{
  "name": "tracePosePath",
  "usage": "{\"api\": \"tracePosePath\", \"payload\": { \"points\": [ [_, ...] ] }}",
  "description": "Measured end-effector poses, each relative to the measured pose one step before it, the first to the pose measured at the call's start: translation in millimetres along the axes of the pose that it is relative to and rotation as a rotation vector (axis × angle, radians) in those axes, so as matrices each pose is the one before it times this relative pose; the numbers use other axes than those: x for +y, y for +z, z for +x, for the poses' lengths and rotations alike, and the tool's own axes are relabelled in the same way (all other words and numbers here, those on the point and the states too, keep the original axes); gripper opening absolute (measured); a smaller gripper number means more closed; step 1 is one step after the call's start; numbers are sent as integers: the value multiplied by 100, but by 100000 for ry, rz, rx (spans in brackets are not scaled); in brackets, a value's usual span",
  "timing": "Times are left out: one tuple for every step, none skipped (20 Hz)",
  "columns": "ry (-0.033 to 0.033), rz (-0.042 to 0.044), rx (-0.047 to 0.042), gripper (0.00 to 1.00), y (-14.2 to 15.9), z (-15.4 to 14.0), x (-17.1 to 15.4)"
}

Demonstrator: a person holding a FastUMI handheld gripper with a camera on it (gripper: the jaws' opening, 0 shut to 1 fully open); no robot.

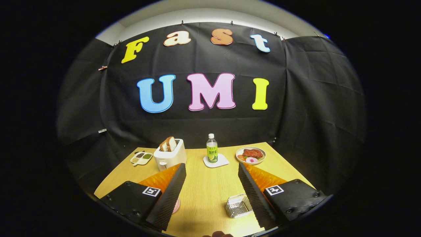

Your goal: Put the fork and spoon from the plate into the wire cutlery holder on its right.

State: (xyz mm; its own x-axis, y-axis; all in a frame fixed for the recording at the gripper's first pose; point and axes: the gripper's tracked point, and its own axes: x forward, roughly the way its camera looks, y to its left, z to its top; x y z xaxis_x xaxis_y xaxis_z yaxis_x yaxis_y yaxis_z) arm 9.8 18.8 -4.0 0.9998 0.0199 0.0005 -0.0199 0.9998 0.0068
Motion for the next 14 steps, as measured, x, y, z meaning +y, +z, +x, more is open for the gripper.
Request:
{"api": "tracePosePath", "payload": {
  "points": [
    [304, 309, 31, 99, -37, 30, 152],
    [571, 131, -23, 99, 48, 21, 235],
    [469, -379, -9, 99, -59, 64, 242],
    [163, -527, -89, 99, -6, 52, 49],
    [358, -236, -118, 99, 0, 118, 69],
    [752, -16, 0, 99, 4, 111, 280],
    [682, -148, 407, 99, -204, 204, 311],
    [705, -132, 768, 99, -274, 241, 299],
    [893, -175, 1005, 99, -279, 265, 398],
    [1029, -262, 1427, 99, -445, 345, 514],
    [941, -676, 1907, 99, -587, 381, 588],
    [1089, -815, 2188, 99, -648, 445, 718],
    [1632, -722, 2187, 99, -653, 488, 876],
    [2032, -499, 2133, 99, -624, 423, 1024]
  ]
}}
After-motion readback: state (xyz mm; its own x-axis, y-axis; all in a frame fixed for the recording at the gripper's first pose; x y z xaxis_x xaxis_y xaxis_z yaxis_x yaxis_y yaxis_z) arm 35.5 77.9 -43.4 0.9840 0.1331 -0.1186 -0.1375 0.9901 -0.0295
